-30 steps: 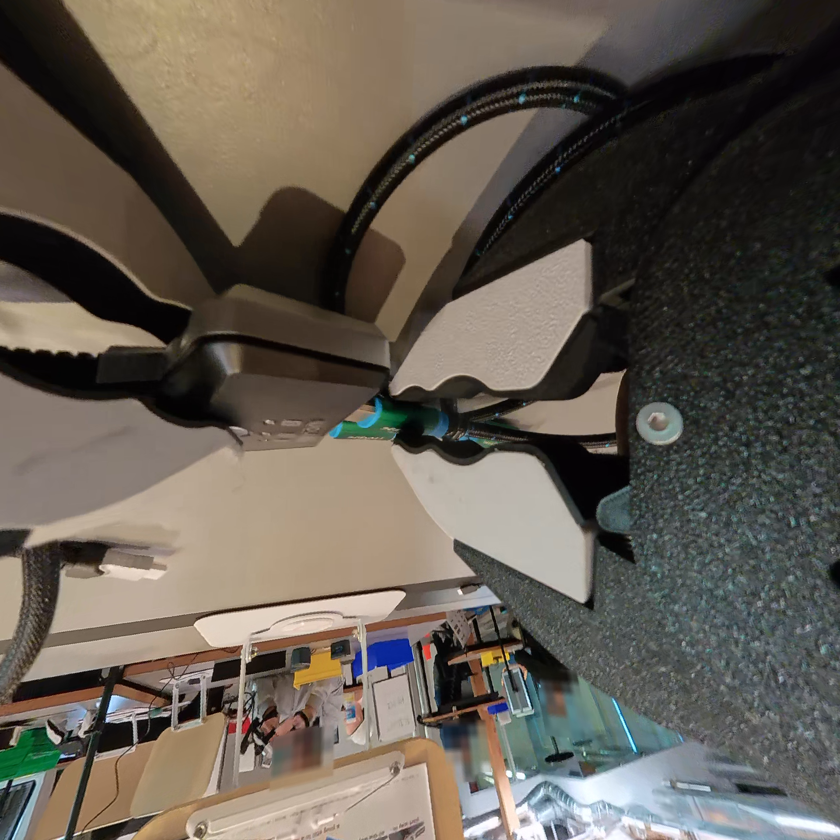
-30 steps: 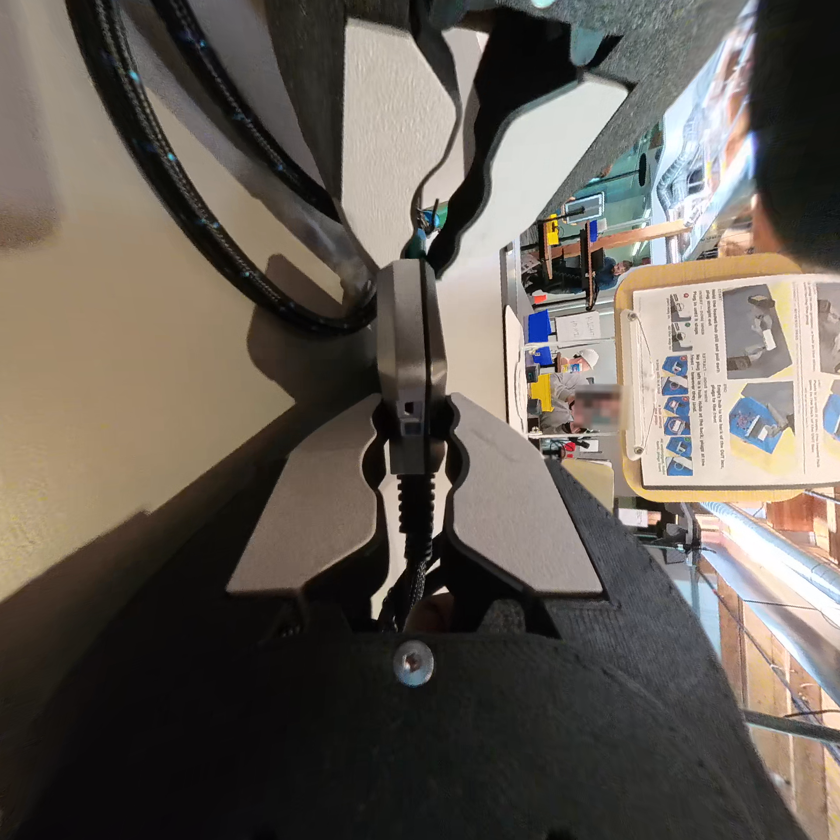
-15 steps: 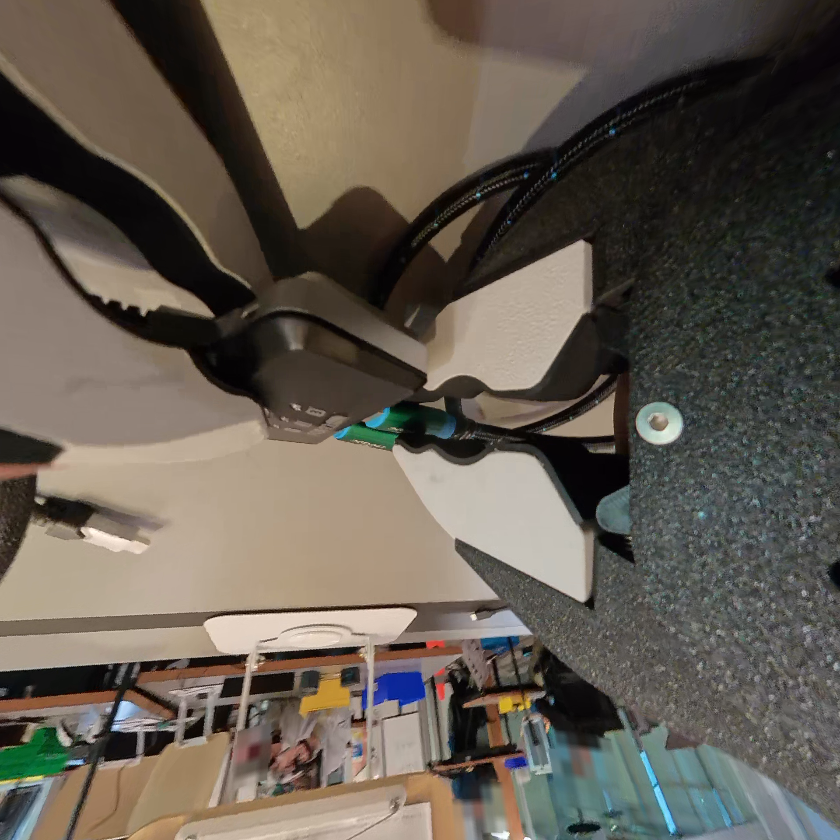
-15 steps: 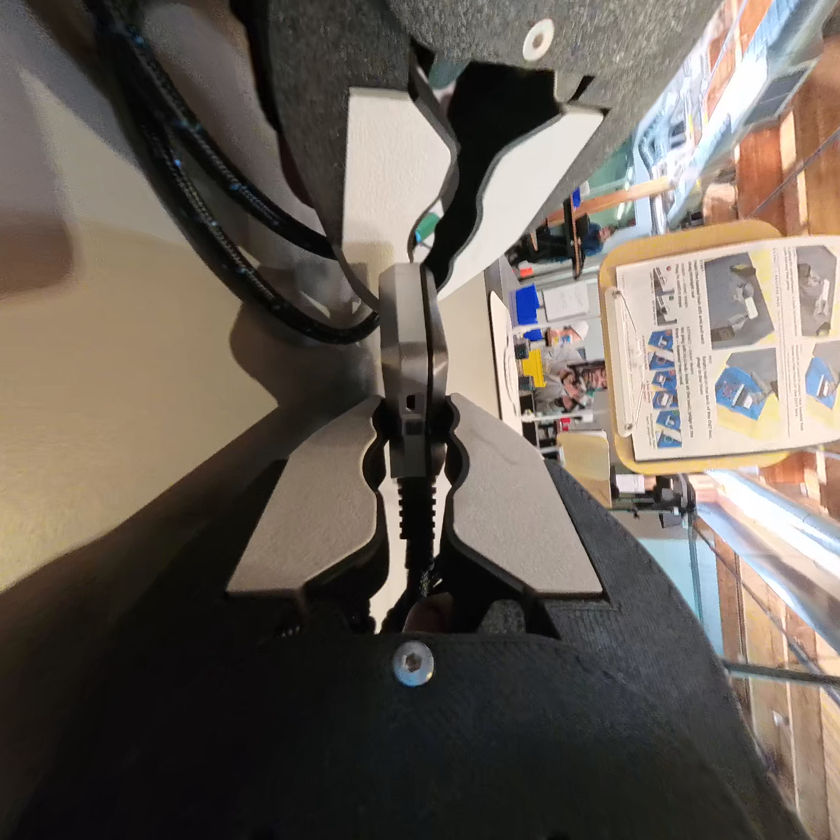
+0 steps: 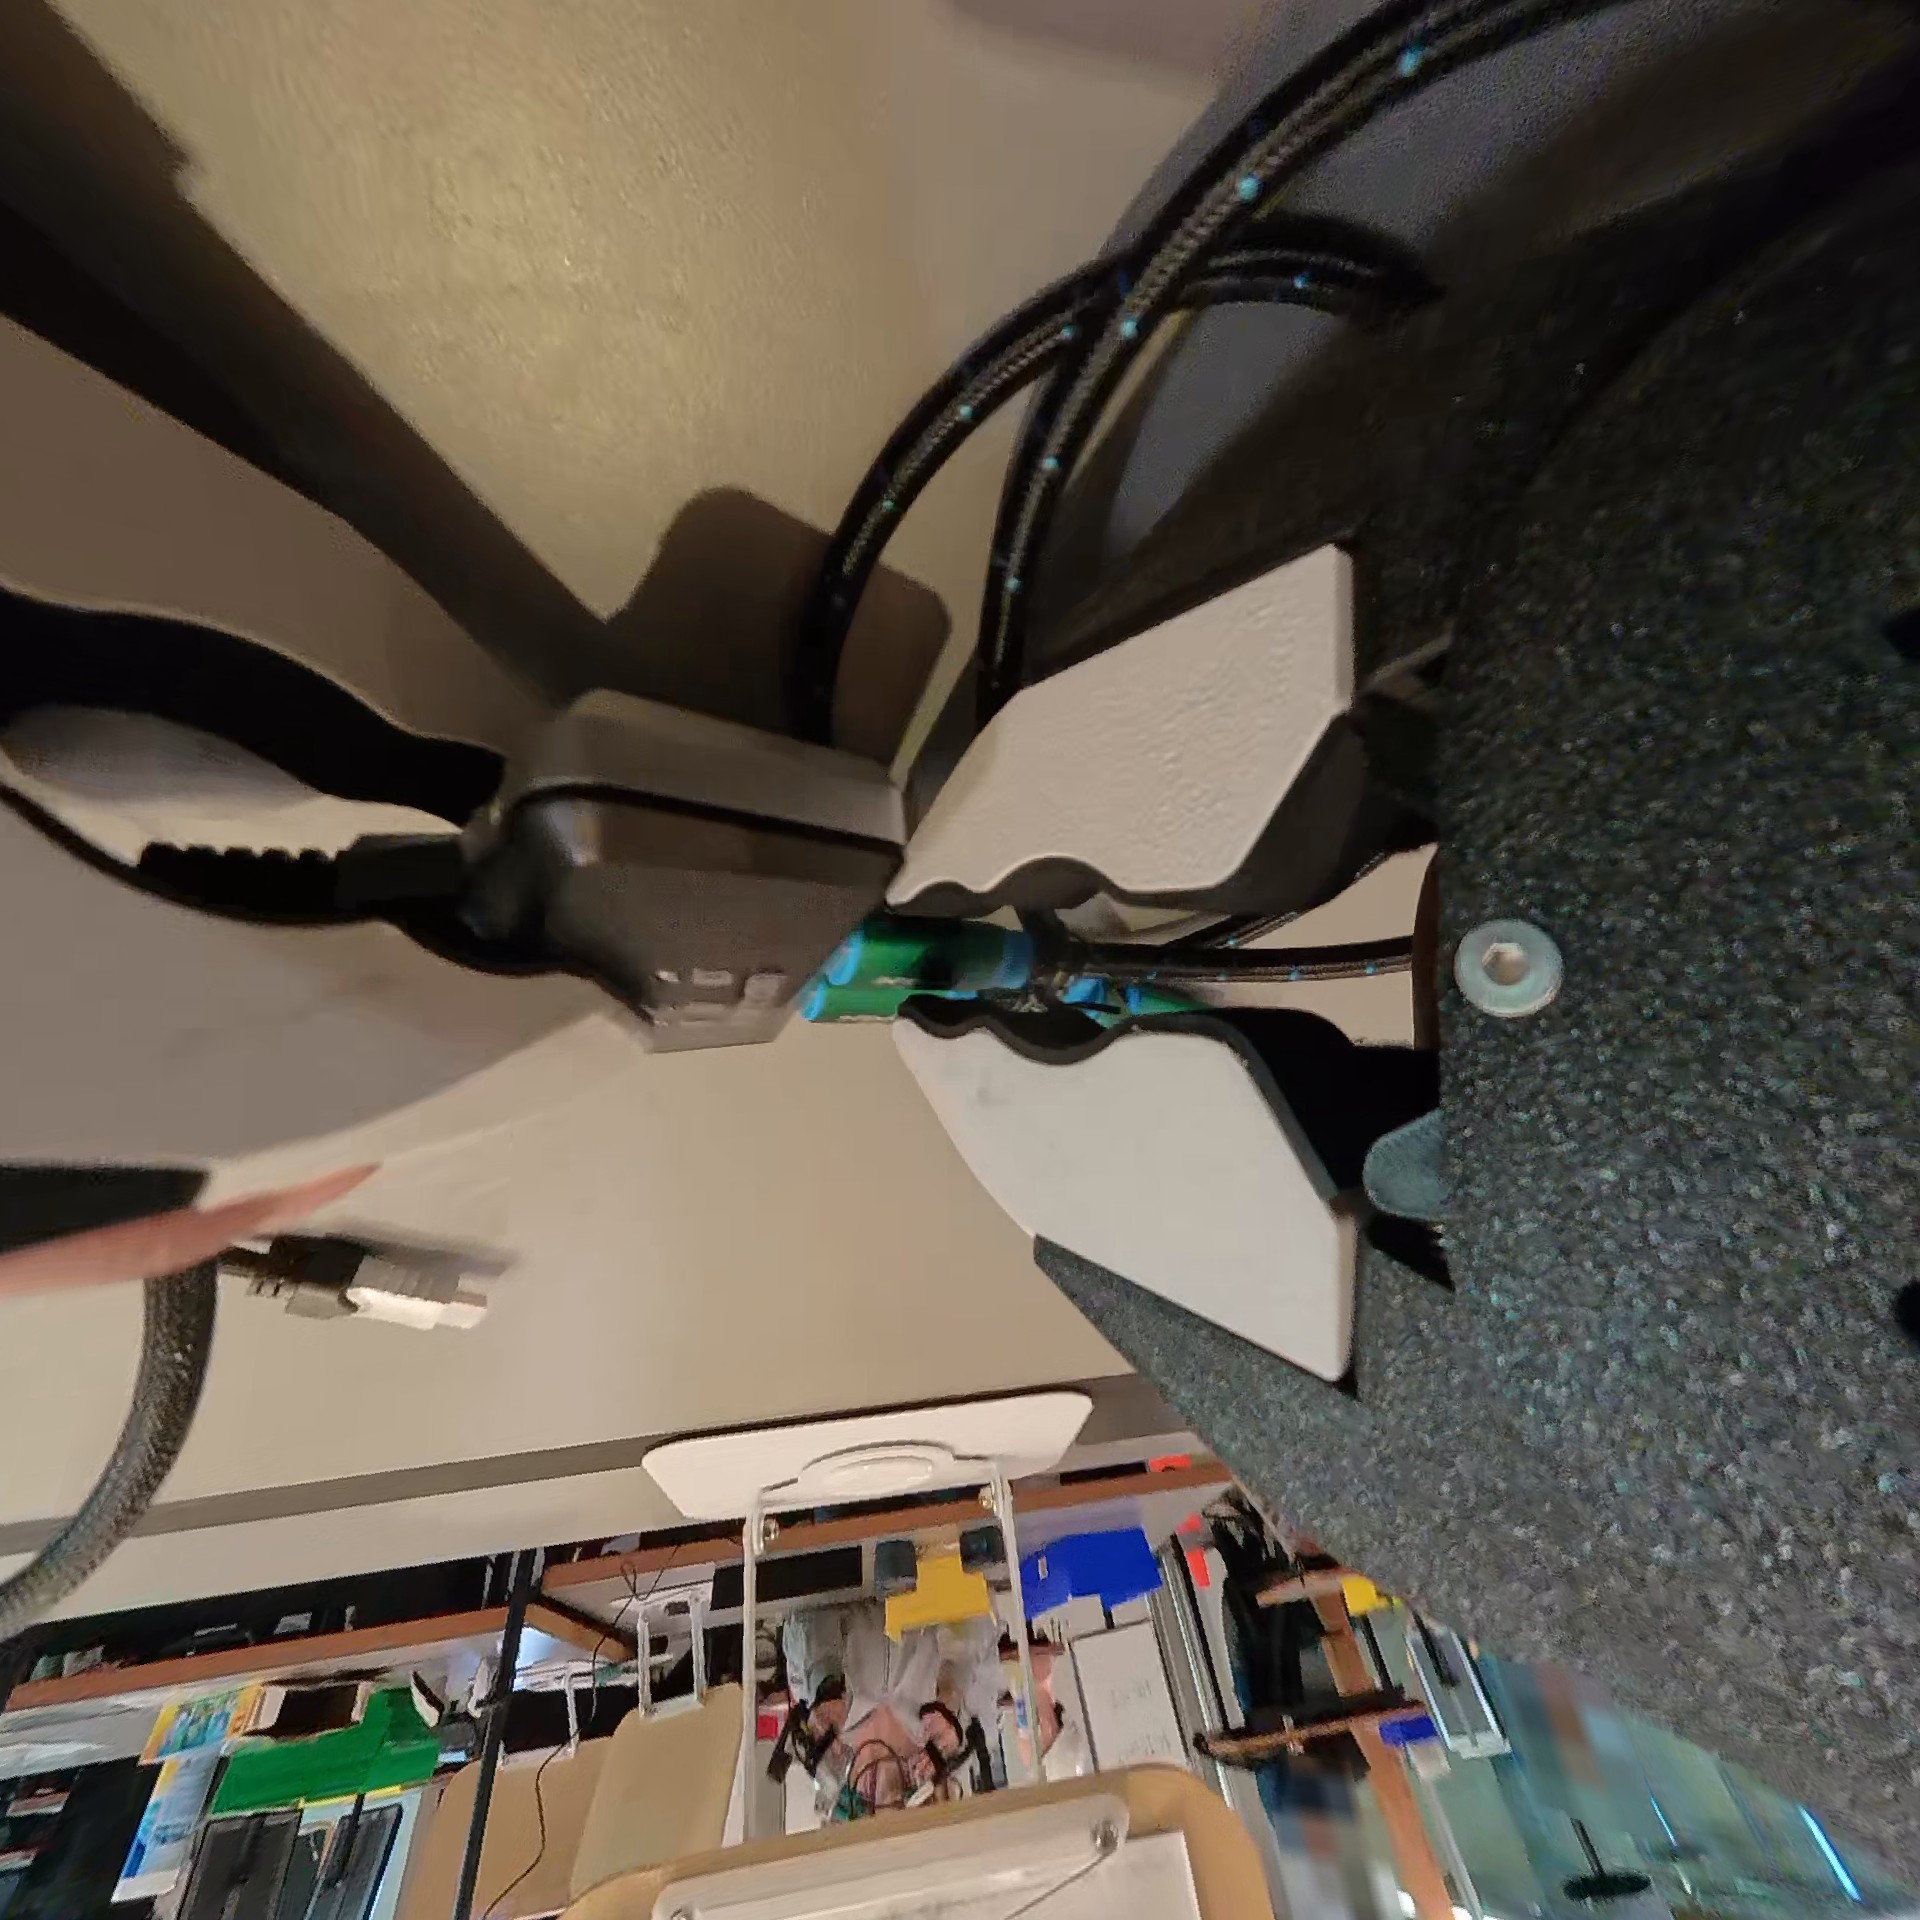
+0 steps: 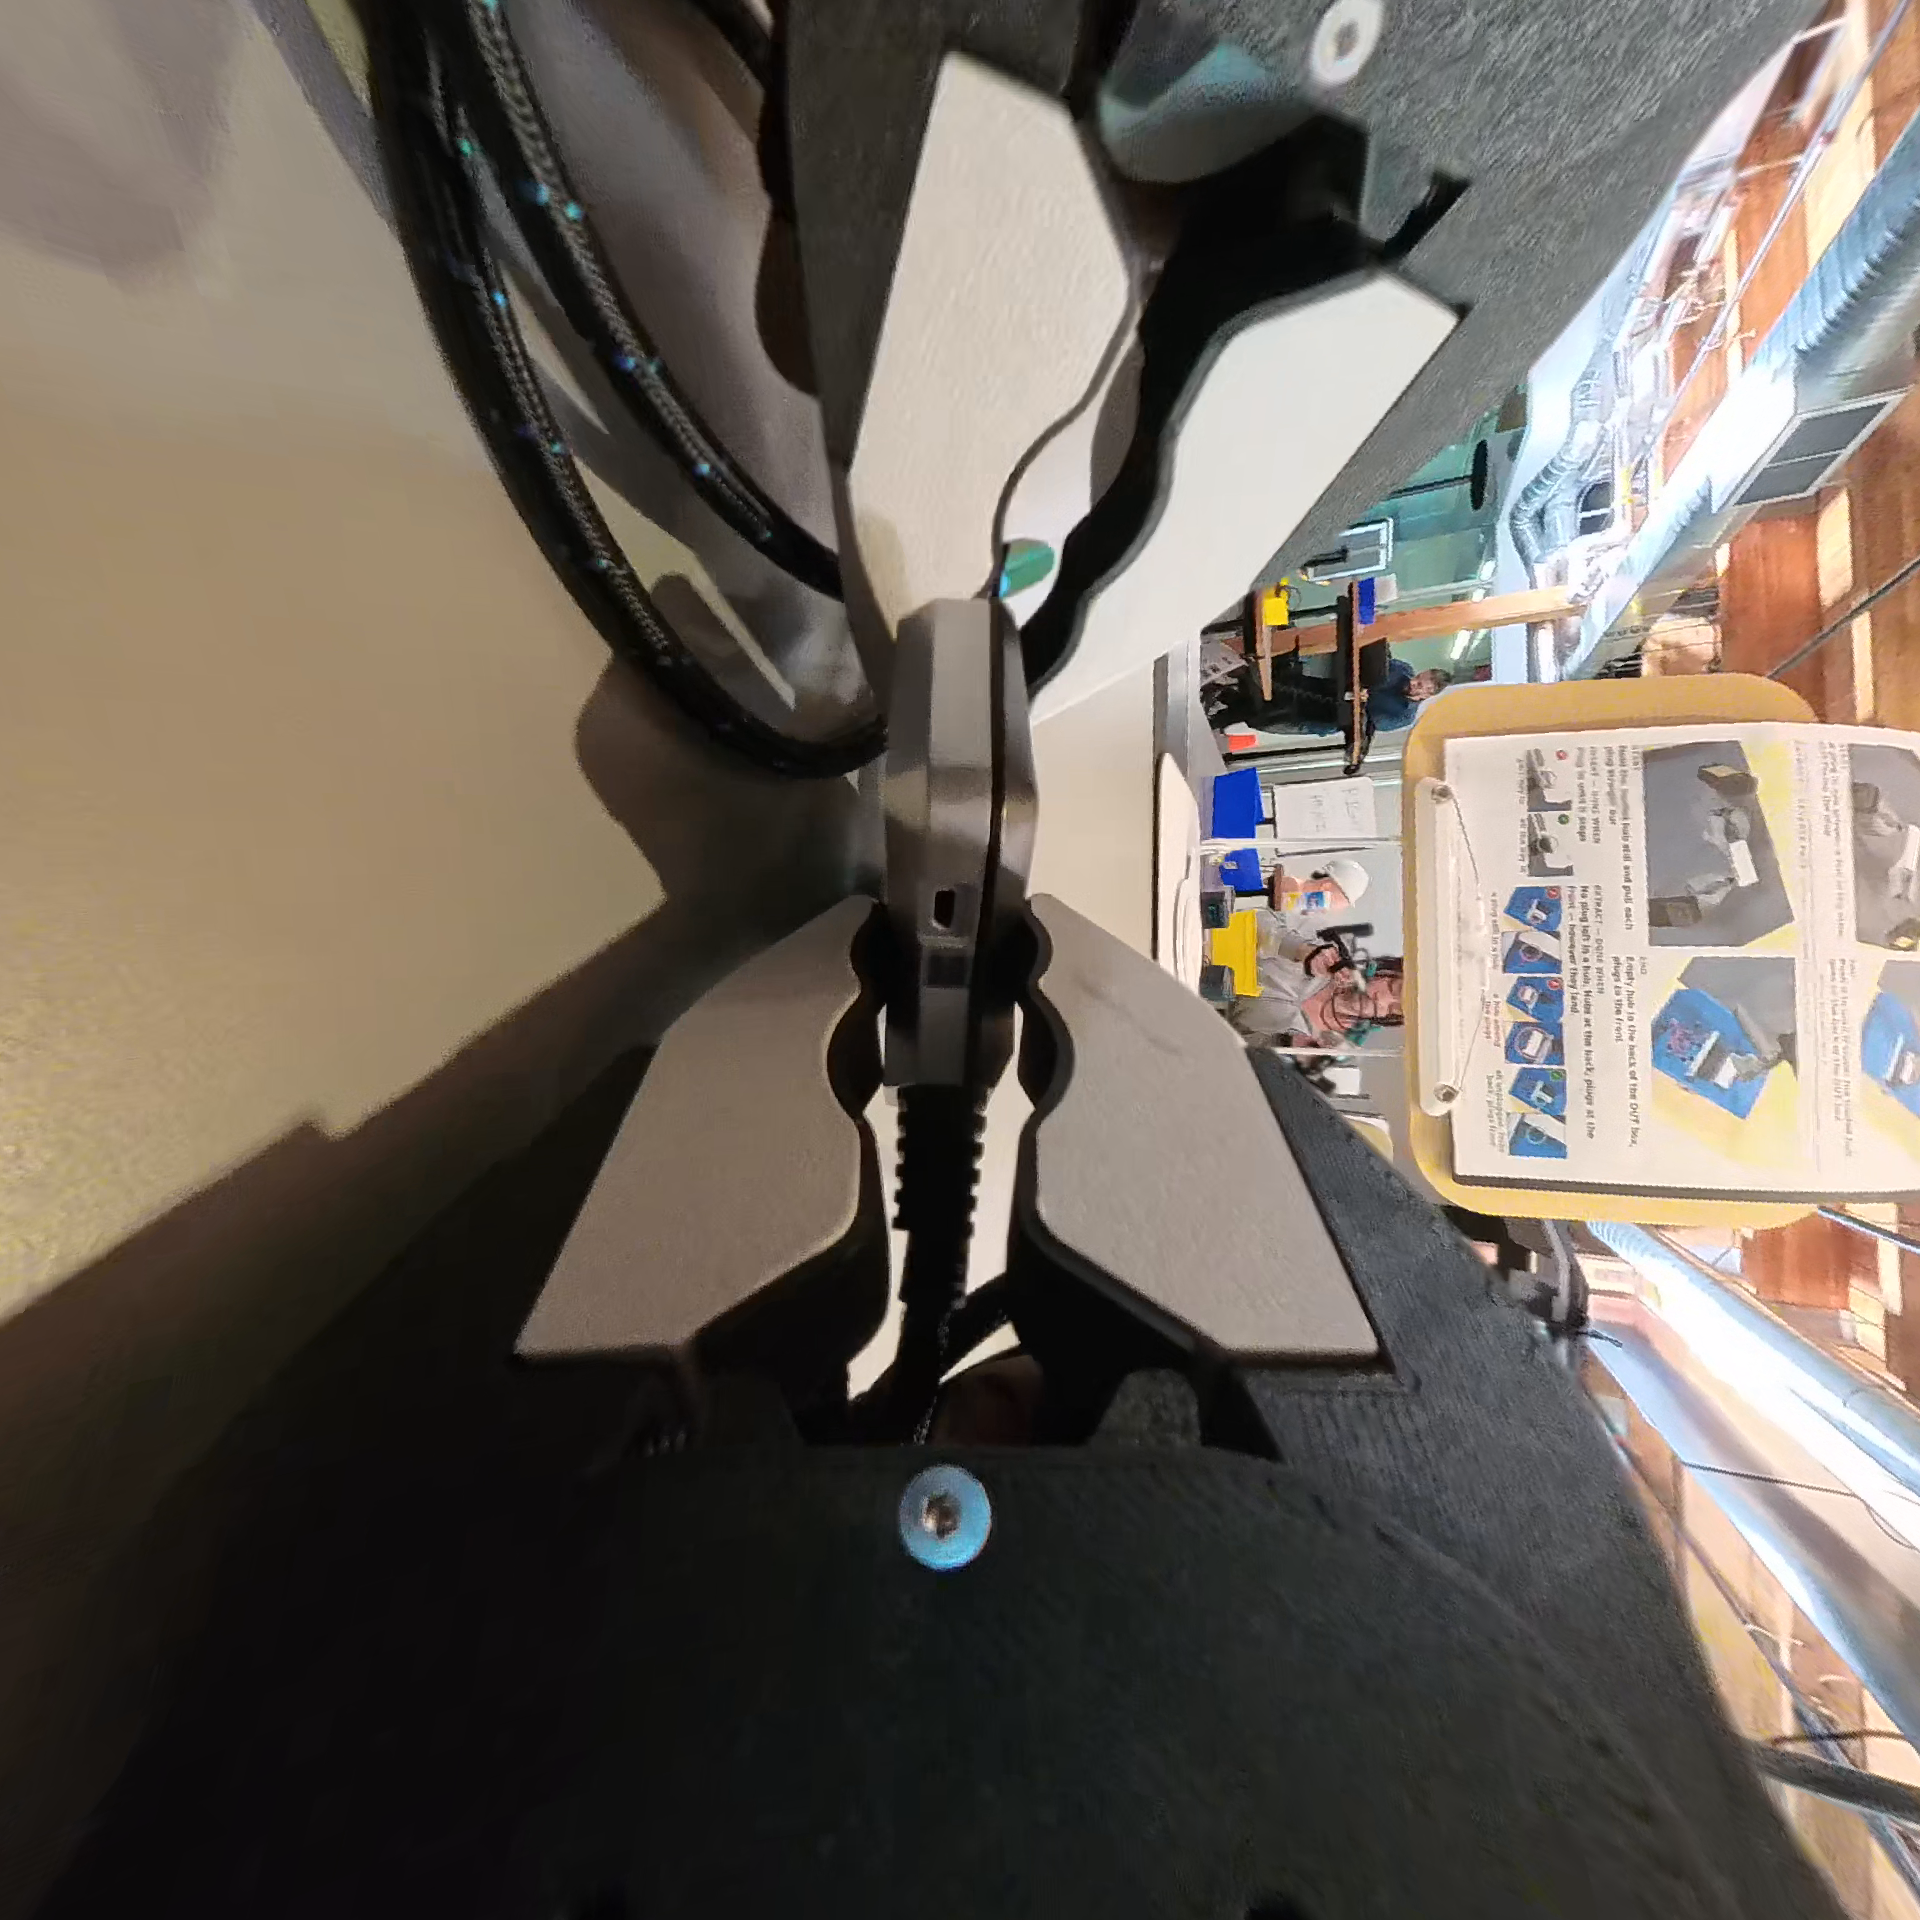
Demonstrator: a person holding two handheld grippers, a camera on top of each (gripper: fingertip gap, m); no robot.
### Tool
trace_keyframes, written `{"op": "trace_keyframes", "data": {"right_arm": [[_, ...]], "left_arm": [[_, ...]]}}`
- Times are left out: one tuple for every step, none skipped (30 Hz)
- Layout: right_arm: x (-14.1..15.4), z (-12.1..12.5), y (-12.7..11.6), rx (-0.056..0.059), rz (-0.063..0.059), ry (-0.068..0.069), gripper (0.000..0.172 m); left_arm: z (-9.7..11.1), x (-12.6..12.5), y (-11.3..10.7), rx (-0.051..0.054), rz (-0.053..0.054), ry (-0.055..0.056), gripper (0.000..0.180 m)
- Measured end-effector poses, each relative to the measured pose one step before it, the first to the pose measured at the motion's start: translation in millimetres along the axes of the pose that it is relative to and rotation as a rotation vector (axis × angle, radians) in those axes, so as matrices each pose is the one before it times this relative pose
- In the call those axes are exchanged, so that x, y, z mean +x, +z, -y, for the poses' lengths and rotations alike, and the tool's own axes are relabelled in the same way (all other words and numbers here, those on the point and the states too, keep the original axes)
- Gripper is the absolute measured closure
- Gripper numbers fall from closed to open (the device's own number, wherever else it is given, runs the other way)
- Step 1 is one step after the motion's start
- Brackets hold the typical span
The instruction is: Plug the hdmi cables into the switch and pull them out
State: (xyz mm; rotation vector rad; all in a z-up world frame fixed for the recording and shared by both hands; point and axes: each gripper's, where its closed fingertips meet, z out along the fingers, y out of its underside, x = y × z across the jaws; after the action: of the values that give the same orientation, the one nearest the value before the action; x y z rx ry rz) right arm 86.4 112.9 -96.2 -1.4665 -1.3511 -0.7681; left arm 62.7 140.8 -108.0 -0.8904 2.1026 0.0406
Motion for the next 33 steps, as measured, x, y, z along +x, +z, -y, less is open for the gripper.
{"op": "trace_keyframes", "data": {"right_arm": [[-0.23,-1.36,-0.09,-0.0022,-0.0027,-0.0015,0.15],[0.19,-1.72,0.1,-0.0012,-0.0028,0.0028,0.15],[0.56,-2.2,0.32,-0.0043,-0.0032,0.0054,0.149],[0.7,-2.54,0.32,-0.006,-0.0012,0.0071,0.149],[1.02,-2.65,0.35,-0.0058,-0.0015,0.007,0.15],[1.2,-2.8,0.26,-0.0059,-0.0035,0.0038,0.149],[0.78,-3.09,0.13,-0.0047,-0.0013,0.0015,0.149],[0.98,-3.56,0.31,-0.0078,-0.0018,0.0051,0.149],[1.19,-4.2,0.54,-0.0131,-0.0022,0.0089,0.148],[1.26,-4.4,0.86,-0.015,-0.0009,0.0094,0.147],[1.32,-3.86,0.66,-0.0114,-0.0012,0.0082,0.146],[1.29,-3.13,0.29,-0.0075,-0.0003,0.0092,0.145],[0.74,-2.43,0.06,-0.0028,0.0044,0.0101,0.144],[-0.12,-2.03,-0.03,-0.0003,0.0104,0.0131,0.143],[-1.14,-1.45,-0.28,0.0028,0.0169,0.0161,0.142],[-1.99,0.01,-0.91,0.0119,0.0232,0.0135,0.139],[-2.64,1.22,-1.85,0.021,0.0275,0.0066,0.138],[-1.75,1.35,-2.66,0.021,0.0225,0.0051,0.136],[-2.09,1.05,-2.95,0.0174,0.0273,0.0082,0.133],[-2.63,0.9,-3.37,0.0181,0.0339,0.0119,0.129],[-1.43,0.09,-3.64,0.0138,0.0269,0.0142,0.127],[-0.23,-0.04,-3.76,0.0132,0.0188,0.0135,0.126],[-0.26,0.53,-3.86,0.017,0.0166,0.013,0.126],[-0.27,1.51,-3.84,0.021,0.0133,0.0124,0.126],[-1.95,2.83,-3.3,0.0261,0.0191,0.0095,0.126],[-2.76,3.98,-2.59,0.0284,0.0166,0.0041,0.126],[-3.01,4.99,-1.79,0.029,0.0108,-0.005,0.126],[-3.21,5.71,-1.17,0.0281,0.0076,-0.0114,0.126],[-3.06,5.55,-0.58,0.0248,0.0072,-0.0116,0.127],[-2.9,4.97,-0.23,0.0203,0.0076,-0.0065,0.127],[-2.63,4.4,-0.12,0.0189,0.0081,-0.0016,0.128],[-2.43,3.62,-0.26,0.0183,0.0075,0.0026,0.128],[-2.21,2.45,-0.32,0.0144,0.005,0.0045,0.13]], "left_arm": [[-1.92,-1.53,-1.17,0.0086,-0.0013,-0.0171,0.162],[-1.79,-2.46,-1.3,0.011,0.0004,-0.0198,0.159],[-0.83,-2.92,-1.9,0.0198,-0.0017,-0.0253,0.156],[-0.74,-2.68,-1.75,0.0197,-0.0059,-0.03,0.154],[-0.87,-2.73,-1.19,0.0196,-0.0073,-0.0334,0.152],[-0.76,-3.04,-0.8,0.0213,-0.0034,-0.0308,0.152],[-1.16,-3.85,-0.43,0.0176,0.0058,-0.0265,0.152],[-1.33,-4.12,-0.16,0.0132,0.0093,-0.0249,0.153],[-0.51,-3.64,-0.15,0.0165,0.0076,-0.0263,0.152],[1.02,-3.63,-0.54,0.0237,0.0085,-0.0308,0.153],[2.26,-2.7,-0.59,0.0284,0.0033,-0.0325,0.152],[2.74,-2.54,-0.81,0.0298,0.0023,-0.0336,0.152],[2.53,-1.65,-1.16,0.0277,-0.003,-0.0323,0.154],[2.17,-1.85,-1.04,0.0229,-0.0032,-0.0351,0.154],[1.61,-2.52,-1.07,0.0189,0.0011,-0.0341,0.154],[0.98,-2.19,-0.79,0.016,0.0003,-0.028,0.154],[0.68,-2.35,-0.54,0.0137,0.0037,-0.0205,0.154],[0.23,-2.54,-0.22,0.0124,0.0077,-0.0155,0.154],[-0.17,-2.34,0.03,0.0104,0.0075,-0.013,0.154],[-0.56,-1.65,0.38,0.0077,0.0045,-0.0111,0.154],[-0.9,-1.05,0.7,0.0043,0.0019,-0.0078,0.154],[-1.03,-0.73,0.76,0.0031,0.0016,-0.0039,0.154],[-0.73,0.21,0.81,0.0034,-0.0023,-0.0009,0.154],[-0.49,0.63,0.65,0.003,-0.0046,0.0,0.154],[-0.21,0.42,0.51,0.0036,-0.0015,0.0018,0.154],[0.28,0.81,0.37,0.0048,-0.0024,0.0063,0.154],[0.53,0.67,0.1,0.0051,-0.0011,0.0089,0.154],[0.85,0.56,-0.03,0.0043,0.0003,0.0095,0.154],[1.16,0.2,-0.6,0.0045,0.0016,0.0107,0.154],[1.3,0.11,-0.87,0.0046,0.0015,0.0123,0.153],[1.06,-0.44,-1.74,0.0004,0.005,0.0119,0.151],[0.01,-0.55,-3.15,-0.0078,0.005,0.0084,0.15],[-0.95,-0.63,-5.11,-0.0144,0.0049,0.0021,0.148]]}}
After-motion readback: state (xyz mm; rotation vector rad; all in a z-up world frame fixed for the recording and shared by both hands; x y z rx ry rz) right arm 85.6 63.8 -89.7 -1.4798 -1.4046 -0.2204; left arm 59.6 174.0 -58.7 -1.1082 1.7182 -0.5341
